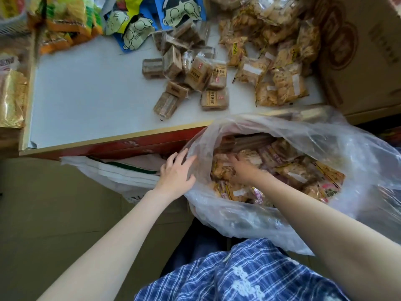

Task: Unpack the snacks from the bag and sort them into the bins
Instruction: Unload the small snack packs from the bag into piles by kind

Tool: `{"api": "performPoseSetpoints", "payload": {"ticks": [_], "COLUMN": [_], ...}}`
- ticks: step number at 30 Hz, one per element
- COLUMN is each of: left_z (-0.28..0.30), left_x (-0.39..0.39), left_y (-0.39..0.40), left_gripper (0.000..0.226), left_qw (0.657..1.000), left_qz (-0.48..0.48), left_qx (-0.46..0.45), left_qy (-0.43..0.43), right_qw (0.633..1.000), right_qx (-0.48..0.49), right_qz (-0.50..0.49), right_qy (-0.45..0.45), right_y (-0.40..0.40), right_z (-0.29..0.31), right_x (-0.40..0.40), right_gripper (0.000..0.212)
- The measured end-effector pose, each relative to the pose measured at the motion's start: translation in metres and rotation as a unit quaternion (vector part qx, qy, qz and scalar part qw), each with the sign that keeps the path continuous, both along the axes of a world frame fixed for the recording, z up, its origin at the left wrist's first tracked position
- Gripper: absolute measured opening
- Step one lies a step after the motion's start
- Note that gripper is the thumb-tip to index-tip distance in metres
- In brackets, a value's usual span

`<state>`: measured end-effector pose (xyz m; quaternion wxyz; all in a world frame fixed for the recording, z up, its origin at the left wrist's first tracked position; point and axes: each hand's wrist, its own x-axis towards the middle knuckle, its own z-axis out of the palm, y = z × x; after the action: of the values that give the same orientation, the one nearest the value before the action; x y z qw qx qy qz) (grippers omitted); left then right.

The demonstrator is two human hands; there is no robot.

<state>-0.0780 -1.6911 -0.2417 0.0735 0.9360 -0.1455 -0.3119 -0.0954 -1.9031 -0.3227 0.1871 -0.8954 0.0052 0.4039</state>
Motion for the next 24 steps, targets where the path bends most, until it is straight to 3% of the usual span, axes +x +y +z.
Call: {"api": "performPoseSetpoints", "payload": {"ticks": [4,8,13,17,19,21,24], "left_z": [0.001,0.002,0.001,0.006,0.01,0.011,0.009], "left_x": [0.0,0.008,0.019,0.019,0.018,0.018,0.016], "left_y": [0.001,-0.003,-0.015,-0.021,-0.019,-0.015,-0.01], "left_gripper": [0.057,0.054,0.055,0.056,0.056,0.055,0.055], "left_qw": [1.0,0.997,0.993,0.994,0.994,0.994,0.993], "left_qz": [0.003,0.043,0.069,0.058,0.058,0.064,0.068], "left_qx": [0.0,-0.055,-0.084,-0.079,-0.076,-0.075,-0.078], "left_qy": [0.002,-0.026,-0.037,-0.041,-0.047,-0.052,-0.05], "right_qw": [1.0,0.987,0.899,0.826,0.826,0.852,0.875], "right_qx": [-0.021,0.085,0.18,0.181,0.186,0.169,0.122], "right_qz": [0.003,-0.079,-0.28,-0.389,-0.404,-0.395,-0.357], "right_qy": [-0.004,-0.11,-0.286,-0.365,-0.346,-0.299,-0.304], "right_y": [0.001,-0.032,-0.075,-0.08,-0.082,-0.08,-0.079], "right_z": [0.011,0.057,0.127,0.149,0.151,0.149,0.141], "right_x": [-0.009,-0.004,0.039,0.116,0.148,0.163,0.156], "right_gripper": [0.061,0.055,0.049,0.051,0.065,0.076,0.062]}}
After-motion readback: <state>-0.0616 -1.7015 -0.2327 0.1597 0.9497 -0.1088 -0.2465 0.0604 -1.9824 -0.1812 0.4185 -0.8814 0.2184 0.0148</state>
